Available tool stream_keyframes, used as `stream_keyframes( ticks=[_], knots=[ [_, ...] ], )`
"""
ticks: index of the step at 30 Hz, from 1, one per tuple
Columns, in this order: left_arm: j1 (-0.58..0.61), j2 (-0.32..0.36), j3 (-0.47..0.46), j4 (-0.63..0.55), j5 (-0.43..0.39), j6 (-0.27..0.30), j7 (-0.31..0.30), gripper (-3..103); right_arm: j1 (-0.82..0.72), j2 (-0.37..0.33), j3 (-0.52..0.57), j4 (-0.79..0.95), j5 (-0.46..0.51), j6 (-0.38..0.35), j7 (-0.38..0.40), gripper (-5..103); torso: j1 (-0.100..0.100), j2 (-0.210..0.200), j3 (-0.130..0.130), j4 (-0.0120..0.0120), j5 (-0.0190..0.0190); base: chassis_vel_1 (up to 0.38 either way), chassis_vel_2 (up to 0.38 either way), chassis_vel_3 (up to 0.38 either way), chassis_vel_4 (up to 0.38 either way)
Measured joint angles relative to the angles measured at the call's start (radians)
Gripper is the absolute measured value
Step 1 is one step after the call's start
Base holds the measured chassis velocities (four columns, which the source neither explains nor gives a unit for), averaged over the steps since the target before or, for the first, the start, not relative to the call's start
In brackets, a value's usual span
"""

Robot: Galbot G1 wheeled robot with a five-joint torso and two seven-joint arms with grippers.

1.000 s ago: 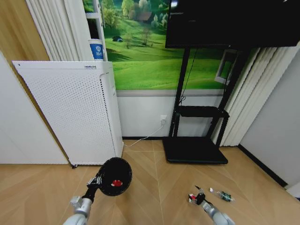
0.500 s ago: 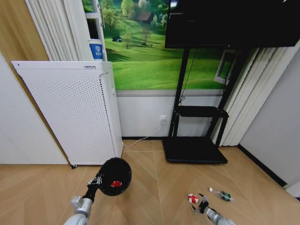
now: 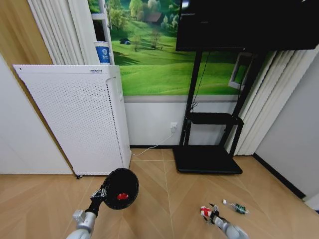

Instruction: Pick up the trash bin and place the garbage on the floor into it.

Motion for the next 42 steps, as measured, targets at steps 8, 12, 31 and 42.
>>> stream_keyframes(
  ticks=[8, 12, 31, 42],
  knots=[
    [0.013, -0.001, -0.005, -0.013, 0.0, 0.0, -0.001, 6, 0.015, 0.007, 0.0, -0.011, -0.016, -0.013, -0.006, 92, 0.0, 0.0, 0.0, 0.0001, -0.0001, 0.0, 0.0, 0.0, 0.0],
    [0.017, -0.005, -0.014, -0.013, 0.0, -0.001, 0.0, 6, 0.018, 0.008, -0.006, -0.012, -0.01, -0.016, -0.011, 76, 0.0, 0.0, 0.0, 0.0002, 0.0, 0.0, 0.0, 0.0, 0.0],
    [-0.013, 0.006, 0.002, 0.033, 0.0, -0.002, -0.002, 6, -0.024, -0.008, -0.008, 0.073, 0.124, 0.001, -0.005, 19, 0.0, 0.0, 0.0, 0.0002, 0.0002, 0.0, 0.0, 0.0, 0.0],
    [-0.194, 0.089, 0.128, 0.162, 0.011, -0.006, -0.05, 6, -0.287, -0.106, -0.037, 0.652, 0.539, 0.125, -0.157, 19, 0.0, 0.0, 0.0, 0.0008, -0.0007, 0.0, 0.0, 0.0, 0.0]
  ],
)
